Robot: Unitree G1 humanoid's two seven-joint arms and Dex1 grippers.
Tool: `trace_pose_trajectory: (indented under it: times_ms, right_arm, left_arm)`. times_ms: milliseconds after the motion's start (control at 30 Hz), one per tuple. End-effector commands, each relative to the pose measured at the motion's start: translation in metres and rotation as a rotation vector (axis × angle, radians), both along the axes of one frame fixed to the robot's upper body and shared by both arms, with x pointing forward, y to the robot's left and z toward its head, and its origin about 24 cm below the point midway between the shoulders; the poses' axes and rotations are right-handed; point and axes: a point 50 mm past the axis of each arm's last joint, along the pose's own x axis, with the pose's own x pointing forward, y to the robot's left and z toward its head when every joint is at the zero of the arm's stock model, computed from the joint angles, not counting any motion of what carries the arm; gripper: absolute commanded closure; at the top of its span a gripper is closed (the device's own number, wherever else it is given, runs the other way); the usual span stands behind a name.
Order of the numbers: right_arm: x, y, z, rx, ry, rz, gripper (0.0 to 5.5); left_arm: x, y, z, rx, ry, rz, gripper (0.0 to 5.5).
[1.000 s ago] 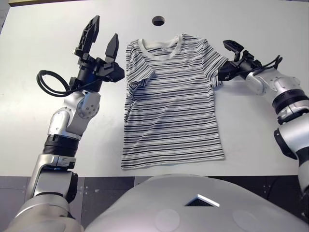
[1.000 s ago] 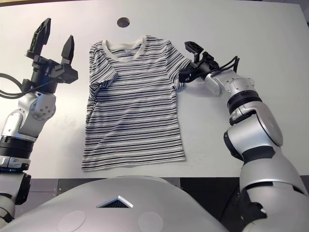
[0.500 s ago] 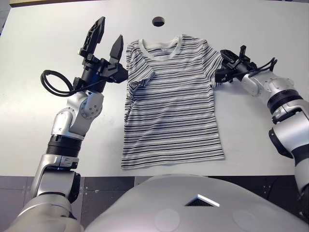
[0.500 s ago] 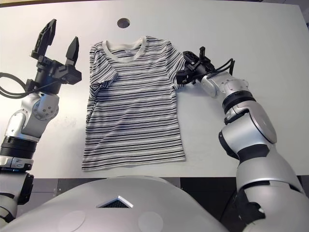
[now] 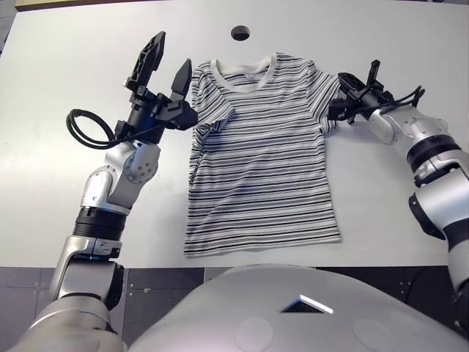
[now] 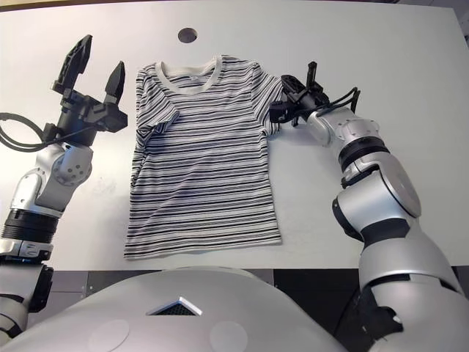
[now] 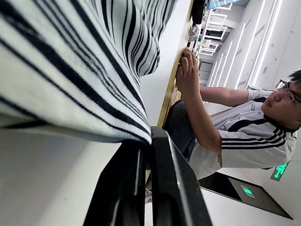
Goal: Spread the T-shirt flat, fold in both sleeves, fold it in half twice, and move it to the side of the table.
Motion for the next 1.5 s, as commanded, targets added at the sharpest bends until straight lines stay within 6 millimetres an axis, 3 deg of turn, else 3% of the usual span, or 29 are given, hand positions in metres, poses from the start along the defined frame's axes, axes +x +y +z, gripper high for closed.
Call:
trace_pose_trajectory:
  times_ms: [33,267,400,600,733,900,1100,1200,1300,1367,1500]
  right_arm:
    - [-0.010,0.007,-0.007,0.095,0.004,0.037,5.38]
    - [0.000,0.018,0.018,0.155,-0.108,0.087,5.38]
    - [-0.003,0.037,0.020,0.173,-0.112,0.160,5.38]
    - [-0.011,0.081,0.019,0.183,-0.095,0.306,5.38]
    - [-0.015,0.093,0.013,0.164,-0.064,0.339,5.38]
    - [-0.016,0.094,0.008,0.152,-0.038,0.341,4.53]
    - [-0.018,0.095,0.019,0.209,-0.082,0.361,3.48]
    - [-0.024,0.083,0.041,0.281,-0.151,0.372,2.91]
    - [-0.046,0.044,0.092,0.531,-0.201,0.333,2.53]
    - [-0.068,0.019,0.111,0.590,-0.159,0.331,2.53]
    - [-0.117,-0.028,0.087,0.405,0.148,0.285,2.48]
  left_arm:
    - [-0.002,0.000,0.000,-0.001,0.011,-0.004,2.29]
    - [-0.007,0.011,-0.013,-0.037,0.045,0.060,2.29]
    - [-0.011,0.009,-0.022,-0.051,0.074,0.061,2.29]
    - [-0.012,0.008,-0.028,-0.073,0.093,0.069,2.29]
    - [-0.012,0.006,-0.029,-0.074,0.098,0.063,2.29]
    - [-0.012,0.012,-0.026,-0.069,0.092,0.078,2.29]
    - [-0.013,0.033,-0.017,-0.034,0.072,0.126,2.29]
    - [-0.020,0.043,-0.009,-0.008,0.076,0.107,2.29]
    - [-0.045,0.062,0.005,0.011,0.143,0.027,2.29]
    - [-0.062,0.070,0.007,0.055,0.239,-0.031,2.29]
    - [-0.101,0.073,-0.008,0.183,0.536,-0.149,2.16]
